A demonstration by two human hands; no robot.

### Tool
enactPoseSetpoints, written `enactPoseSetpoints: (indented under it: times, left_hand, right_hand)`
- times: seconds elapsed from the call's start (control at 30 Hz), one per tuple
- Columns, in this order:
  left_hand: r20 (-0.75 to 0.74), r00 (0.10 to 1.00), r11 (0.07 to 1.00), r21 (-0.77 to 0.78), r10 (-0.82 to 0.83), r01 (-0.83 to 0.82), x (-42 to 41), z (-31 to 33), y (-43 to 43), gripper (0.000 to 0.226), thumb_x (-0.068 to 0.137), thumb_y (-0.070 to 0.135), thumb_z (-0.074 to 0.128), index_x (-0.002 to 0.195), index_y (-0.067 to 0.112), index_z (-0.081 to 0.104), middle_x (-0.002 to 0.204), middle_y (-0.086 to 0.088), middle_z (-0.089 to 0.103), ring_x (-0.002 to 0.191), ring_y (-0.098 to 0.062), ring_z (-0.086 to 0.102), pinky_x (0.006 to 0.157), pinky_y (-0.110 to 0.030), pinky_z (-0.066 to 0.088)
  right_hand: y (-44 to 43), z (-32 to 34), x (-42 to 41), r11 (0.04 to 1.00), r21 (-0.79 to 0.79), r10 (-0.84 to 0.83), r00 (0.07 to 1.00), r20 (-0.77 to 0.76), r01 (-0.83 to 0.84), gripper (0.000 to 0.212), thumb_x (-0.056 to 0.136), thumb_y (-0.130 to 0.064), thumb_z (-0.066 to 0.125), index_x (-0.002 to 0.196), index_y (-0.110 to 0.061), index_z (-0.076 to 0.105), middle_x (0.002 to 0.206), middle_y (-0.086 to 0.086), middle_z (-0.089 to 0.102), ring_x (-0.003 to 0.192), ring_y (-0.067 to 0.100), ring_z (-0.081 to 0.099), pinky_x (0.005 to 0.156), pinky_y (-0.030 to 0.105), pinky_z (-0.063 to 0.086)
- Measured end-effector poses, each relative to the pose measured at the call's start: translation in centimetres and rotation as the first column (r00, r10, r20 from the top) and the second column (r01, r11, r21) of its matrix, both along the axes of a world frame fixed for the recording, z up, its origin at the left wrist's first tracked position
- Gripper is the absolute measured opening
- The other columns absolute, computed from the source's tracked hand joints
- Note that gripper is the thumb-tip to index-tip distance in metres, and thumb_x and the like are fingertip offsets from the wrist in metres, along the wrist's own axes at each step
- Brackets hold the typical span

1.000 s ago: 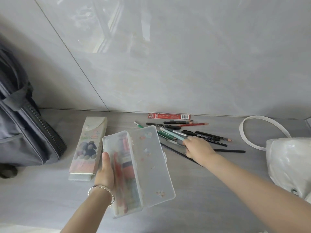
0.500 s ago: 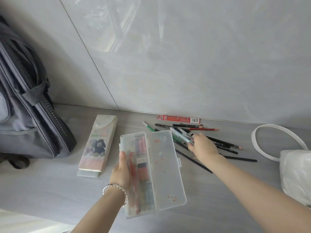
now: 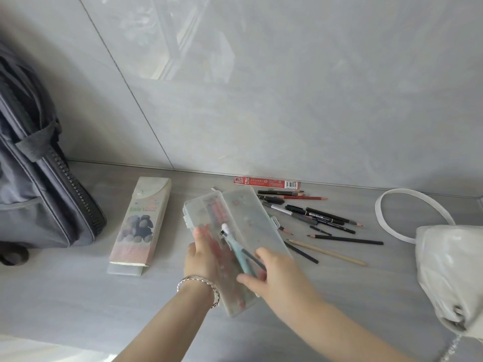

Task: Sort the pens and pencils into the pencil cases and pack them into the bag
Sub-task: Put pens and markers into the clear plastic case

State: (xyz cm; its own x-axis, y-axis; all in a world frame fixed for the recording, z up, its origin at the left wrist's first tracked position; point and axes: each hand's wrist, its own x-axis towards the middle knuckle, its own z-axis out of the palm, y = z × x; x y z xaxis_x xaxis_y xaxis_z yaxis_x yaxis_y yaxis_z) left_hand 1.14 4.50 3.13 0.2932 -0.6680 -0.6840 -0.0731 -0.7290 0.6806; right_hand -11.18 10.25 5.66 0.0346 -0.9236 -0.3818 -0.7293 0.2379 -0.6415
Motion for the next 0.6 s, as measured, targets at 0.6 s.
enactPoseSetpoints:
  times: [0.6]
  left_hand:
    - [0.104,0.971,0.966,-0.12,-0.215,0.227,-1.0,0.3,1.4,0.057,0.095,0.05,0.024,0.099,0.003,0.057,0.075,-0.002,0.055,0.064,-0.014,0.05,0.052,-0.025,0.033]
  right_hand:
    - [-1.4,3.5,-2.3,0.989,0.066,-0.143,0.939,0.312,0.129,0.051,0.099,-0.035,0.029,0.065,-0.026,0.066,0.041,-0.008,0.041,0.042,0.011,0.037,0.047,0.015,0.031]
